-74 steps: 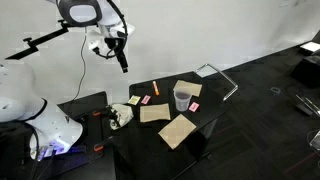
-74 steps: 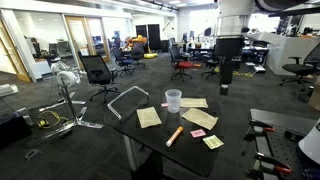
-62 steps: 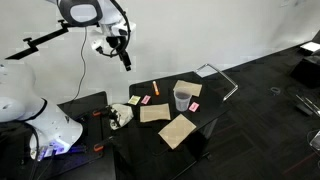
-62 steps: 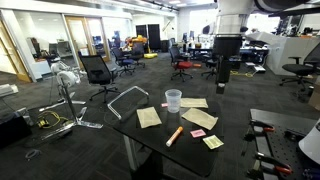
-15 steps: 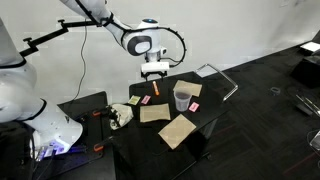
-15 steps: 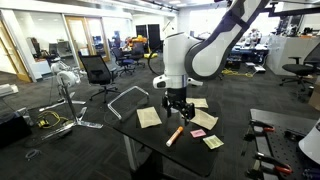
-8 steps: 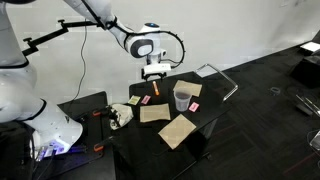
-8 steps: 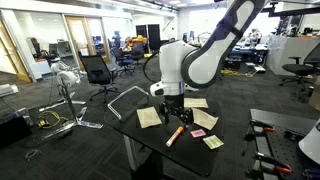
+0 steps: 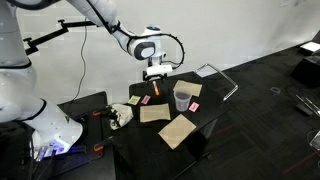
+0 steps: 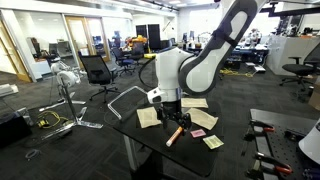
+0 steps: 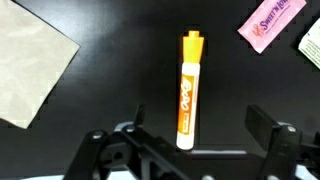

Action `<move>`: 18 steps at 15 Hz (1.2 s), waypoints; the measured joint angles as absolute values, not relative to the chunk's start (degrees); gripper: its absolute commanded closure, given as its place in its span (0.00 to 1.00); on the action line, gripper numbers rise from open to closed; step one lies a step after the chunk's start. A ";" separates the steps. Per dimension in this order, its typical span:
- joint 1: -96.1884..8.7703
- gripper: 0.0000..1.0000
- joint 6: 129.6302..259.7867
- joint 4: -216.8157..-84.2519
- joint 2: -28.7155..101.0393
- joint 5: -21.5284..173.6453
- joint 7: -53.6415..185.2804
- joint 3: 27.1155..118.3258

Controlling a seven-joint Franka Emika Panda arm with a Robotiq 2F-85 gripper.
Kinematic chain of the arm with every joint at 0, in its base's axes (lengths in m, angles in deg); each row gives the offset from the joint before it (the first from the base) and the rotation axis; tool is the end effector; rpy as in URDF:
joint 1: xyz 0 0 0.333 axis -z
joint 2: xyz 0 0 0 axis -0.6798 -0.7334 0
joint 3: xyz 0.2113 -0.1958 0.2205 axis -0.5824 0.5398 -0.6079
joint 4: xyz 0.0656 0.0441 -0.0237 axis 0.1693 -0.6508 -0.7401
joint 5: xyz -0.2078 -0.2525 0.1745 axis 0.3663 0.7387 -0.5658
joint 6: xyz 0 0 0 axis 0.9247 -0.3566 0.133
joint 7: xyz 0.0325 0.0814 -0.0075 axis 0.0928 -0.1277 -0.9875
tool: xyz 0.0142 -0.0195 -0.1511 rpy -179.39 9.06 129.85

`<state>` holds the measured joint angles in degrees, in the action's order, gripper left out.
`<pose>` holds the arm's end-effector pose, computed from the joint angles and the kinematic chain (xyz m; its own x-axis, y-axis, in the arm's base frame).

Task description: Put the marker in the cup

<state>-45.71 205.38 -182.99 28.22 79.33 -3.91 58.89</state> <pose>0.5445 0.1223 0.2054 0.1326 0.9911 -0.0121 0.9892 -0.1331 -0.0613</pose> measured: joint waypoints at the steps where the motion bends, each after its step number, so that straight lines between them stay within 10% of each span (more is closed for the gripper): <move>1: -45.75 0.00 205.38 -182.71 27.81 79.66 -3.91 58.89; 10: -46.55 0.00 205.38 -181.68 25.53 81.86 -3.73 58.89; 11: -46.58 0.22 205.38 -181.68 25.38 81.88 -3.73 58.89; 18: -46.61 0.73 205.60 -181.61 24.56 81.90 -3.72 58.89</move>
